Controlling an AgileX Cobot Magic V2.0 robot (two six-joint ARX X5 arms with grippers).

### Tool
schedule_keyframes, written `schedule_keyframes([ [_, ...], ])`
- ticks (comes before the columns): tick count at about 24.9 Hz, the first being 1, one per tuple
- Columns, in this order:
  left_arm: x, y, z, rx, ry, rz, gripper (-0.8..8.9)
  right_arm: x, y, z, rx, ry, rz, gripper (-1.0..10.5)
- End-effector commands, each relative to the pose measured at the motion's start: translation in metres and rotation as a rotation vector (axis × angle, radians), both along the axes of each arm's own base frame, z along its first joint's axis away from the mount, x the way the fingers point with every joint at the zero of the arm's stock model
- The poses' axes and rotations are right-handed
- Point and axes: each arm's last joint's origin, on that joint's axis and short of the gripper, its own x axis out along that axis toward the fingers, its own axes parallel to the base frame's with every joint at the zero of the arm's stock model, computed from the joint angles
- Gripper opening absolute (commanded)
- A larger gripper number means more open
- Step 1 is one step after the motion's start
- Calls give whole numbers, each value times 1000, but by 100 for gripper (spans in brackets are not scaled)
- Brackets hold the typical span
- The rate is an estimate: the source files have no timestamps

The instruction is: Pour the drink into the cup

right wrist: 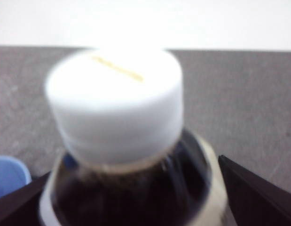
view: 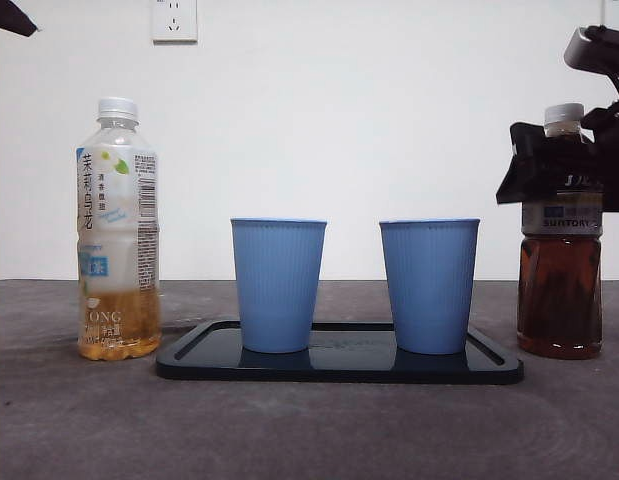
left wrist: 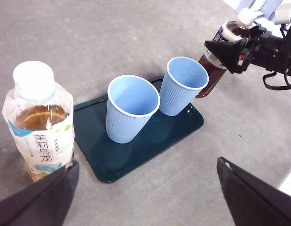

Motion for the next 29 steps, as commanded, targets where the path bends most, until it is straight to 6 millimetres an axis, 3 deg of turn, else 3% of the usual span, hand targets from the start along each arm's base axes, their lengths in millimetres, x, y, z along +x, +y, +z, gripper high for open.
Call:
schedule_keyframes([
  [1,3,-1,-3,8,2,-2,463,-3,1,8,6,-11,1,483],
  [8,9,-1,-27,40,44,68,459,-27,-4,29,24,14,-4,483],
  [19,18,-3,-58,21,39,145,459,-88,-12,58,166,165,17,483],
  [29,28,-1,-85,18,-44,308,460,-146,-20,117,172,271,106,482],
])
